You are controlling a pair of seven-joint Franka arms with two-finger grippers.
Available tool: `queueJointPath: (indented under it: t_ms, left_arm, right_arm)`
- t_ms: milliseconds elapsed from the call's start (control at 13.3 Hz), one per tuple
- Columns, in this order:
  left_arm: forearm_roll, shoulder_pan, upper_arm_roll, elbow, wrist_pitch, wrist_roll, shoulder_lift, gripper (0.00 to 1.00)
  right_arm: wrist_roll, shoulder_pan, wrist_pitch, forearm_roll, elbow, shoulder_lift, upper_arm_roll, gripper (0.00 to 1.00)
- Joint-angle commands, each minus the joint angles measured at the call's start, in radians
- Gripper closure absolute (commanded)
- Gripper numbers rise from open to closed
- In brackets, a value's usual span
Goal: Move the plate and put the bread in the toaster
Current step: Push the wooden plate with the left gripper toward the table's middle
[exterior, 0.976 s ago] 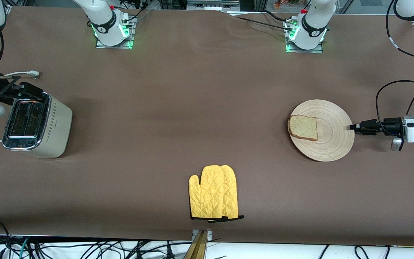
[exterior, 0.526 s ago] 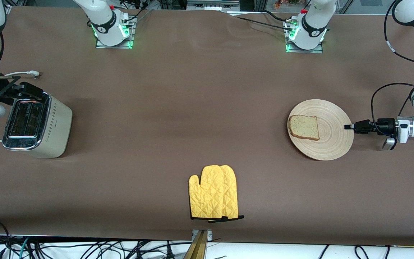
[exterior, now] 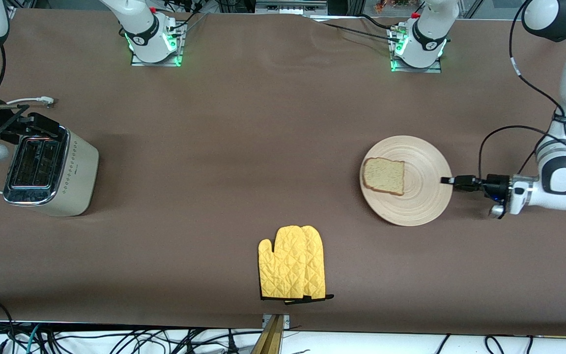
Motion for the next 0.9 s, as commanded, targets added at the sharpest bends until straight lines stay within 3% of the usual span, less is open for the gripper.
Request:
queueJointPath:
  t_ms: [0,225,526,826]
  left_arm:
    - [-0.079,-0.092,-0.016,-0.029,0.06,-0.029,-0.019,1.0]
    - [-0.166,-0.215,-0.028,-0.034,0.106,-0.161,-0.019,1.0]
    - [-0.202,-0.403,-0.028,-0.034,0.2,-0.16,-0.013,1.0]
    - [-0.275,-0.499,-0.028,-0.017,0.227,-0.104,0.007,1.0]
  right_arm:
    - [0.014,-0.006,0.002,-0.011,-0.008,-0.008,0.008,0.0]
    - [0.014,-0.006,0.002,-0.011,-0.008,-0.006,0.008,0.0]
    - [0.012,-0.007,0.002,-0.011,-0.007,-0.005,0.008,0.0]
    - [0.014,-0.007,0.002,-0.013,-0.008,-0.005,0.007,0.0]
